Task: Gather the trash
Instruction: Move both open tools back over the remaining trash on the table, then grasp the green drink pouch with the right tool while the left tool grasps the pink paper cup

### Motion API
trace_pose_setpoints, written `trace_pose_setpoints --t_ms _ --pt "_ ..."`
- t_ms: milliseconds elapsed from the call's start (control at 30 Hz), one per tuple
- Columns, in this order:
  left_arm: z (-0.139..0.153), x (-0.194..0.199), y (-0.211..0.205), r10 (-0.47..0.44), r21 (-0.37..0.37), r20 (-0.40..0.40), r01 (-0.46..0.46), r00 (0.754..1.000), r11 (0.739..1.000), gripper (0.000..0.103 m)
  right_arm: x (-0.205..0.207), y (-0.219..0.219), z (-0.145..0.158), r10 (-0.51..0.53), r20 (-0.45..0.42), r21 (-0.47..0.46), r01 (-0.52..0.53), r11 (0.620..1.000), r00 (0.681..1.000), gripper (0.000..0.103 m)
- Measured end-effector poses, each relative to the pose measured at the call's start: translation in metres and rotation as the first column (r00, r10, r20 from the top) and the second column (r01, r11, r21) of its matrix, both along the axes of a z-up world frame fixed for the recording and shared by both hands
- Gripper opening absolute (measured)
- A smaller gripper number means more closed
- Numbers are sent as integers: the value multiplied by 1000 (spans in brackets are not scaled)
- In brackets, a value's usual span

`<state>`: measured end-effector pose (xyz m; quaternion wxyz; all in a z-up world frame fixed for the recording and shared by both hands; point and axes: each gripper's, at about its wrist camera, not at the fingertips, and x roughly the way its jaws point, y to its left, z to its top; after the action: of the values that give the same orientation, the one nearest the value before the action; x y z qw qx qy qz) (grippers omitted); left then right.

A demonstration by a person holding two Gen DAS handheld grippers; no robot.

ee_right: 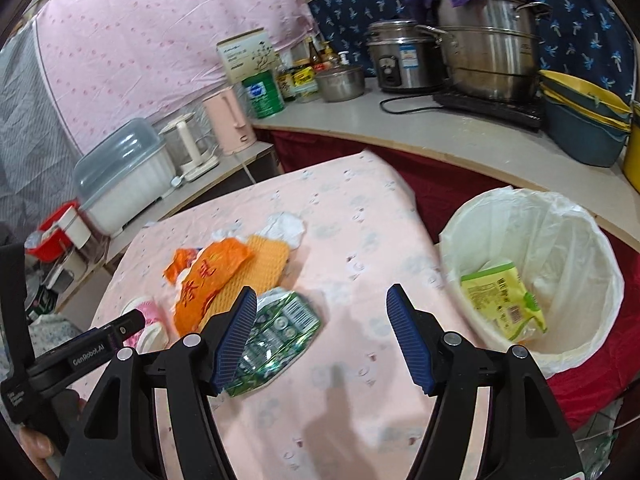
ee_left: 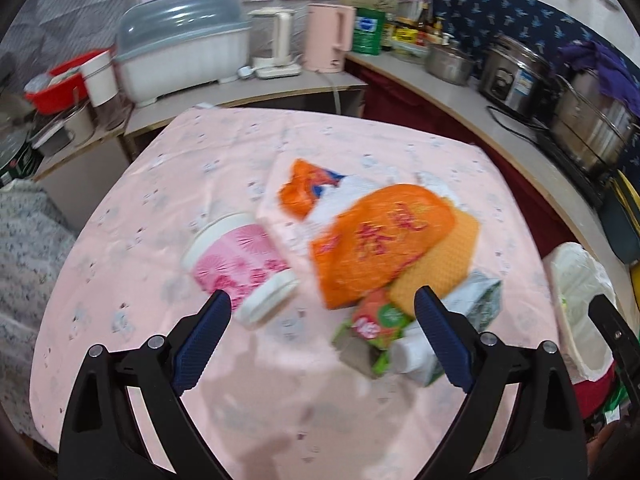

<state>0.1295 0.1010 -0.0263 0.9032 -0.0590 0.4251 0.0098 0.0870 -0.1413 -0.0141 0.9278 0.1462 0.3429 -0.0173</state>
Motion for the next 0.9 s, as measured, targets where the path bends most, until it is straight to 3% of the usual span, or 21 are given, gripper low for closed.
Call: trace_pose_setpoints --t_ms 433,733,900 --pt "-33 13 69 151 -41 -81 -154 985 987 88 19 59 -31 90 -86 -7 -90 996 992 65" --pt "-51 31 82 175 -59 -132 -184 976 981 89 43 86 -49 112 -128 -16 -115 993 985 72" --pt "-57 48 82 175 -108 -156 -193 972 975 89 54 94 -57 98 -147 -19 -102 995 984 76"
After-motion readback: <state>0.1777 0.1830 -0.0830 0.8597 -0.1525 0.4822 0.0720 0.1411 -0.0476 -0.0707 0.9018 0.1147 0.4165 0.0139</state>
